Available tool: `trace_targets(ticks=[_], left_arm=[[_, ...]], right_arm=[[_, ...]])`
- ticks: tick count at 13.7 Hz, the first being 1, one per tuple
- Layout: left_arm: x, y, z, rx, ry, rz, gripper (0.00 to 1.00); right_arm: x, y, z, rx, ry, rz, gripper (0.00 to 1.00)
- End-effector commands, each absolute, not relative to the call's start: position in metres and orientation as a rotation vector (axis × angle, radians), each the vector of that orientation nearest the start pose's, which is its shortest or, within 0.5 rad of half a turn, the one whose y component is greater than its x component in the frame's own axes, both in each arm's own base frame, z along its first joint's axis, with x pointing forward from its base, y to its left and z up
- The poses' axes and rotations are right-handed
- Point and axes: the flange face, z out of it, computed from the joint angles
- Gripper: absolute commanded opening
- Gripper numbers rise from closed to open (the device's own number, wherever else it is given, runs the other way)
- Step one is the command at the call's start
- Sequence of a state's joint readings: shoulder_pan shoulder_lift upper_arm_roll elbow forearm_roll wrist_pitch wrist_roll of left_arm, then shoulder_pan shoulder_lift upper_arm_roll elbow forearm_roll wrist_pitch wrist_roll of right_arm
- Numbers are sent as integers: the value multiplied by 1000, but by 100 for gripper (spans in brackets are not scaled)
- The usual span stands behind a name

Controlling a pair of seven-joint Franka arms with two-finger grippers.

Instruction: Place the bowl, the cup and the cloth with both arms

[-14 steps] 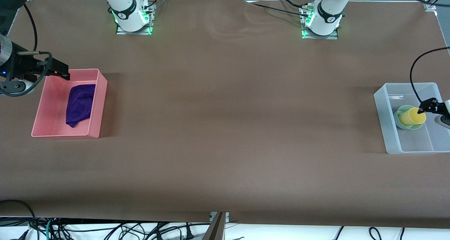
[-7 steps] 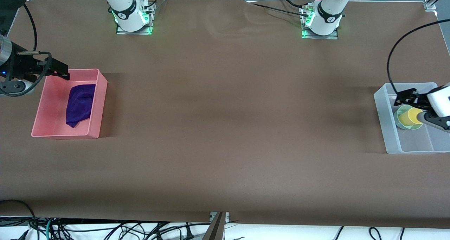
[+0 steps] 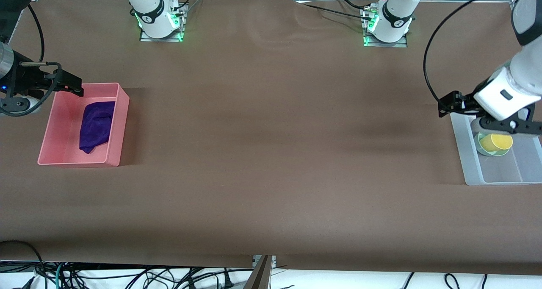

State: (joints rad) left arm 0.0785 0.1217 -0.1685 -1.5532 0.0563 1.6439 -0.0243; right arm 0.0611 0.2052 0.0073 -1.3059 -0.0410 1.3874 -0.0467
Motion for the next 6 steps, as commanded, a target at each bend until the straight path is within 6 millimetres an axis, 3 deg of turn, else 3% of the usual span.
trace_targets(ticks=[1, 6], left_arm=[[556, -34, 556, -3115, 35, 0, 100], [553, -36, 556, -3123, 38, 6, 100]], right_arm=[[596, 32, 617, -3165, -168, 189, 100], [596, 32, 617, -3166, -165, 189, 100]])
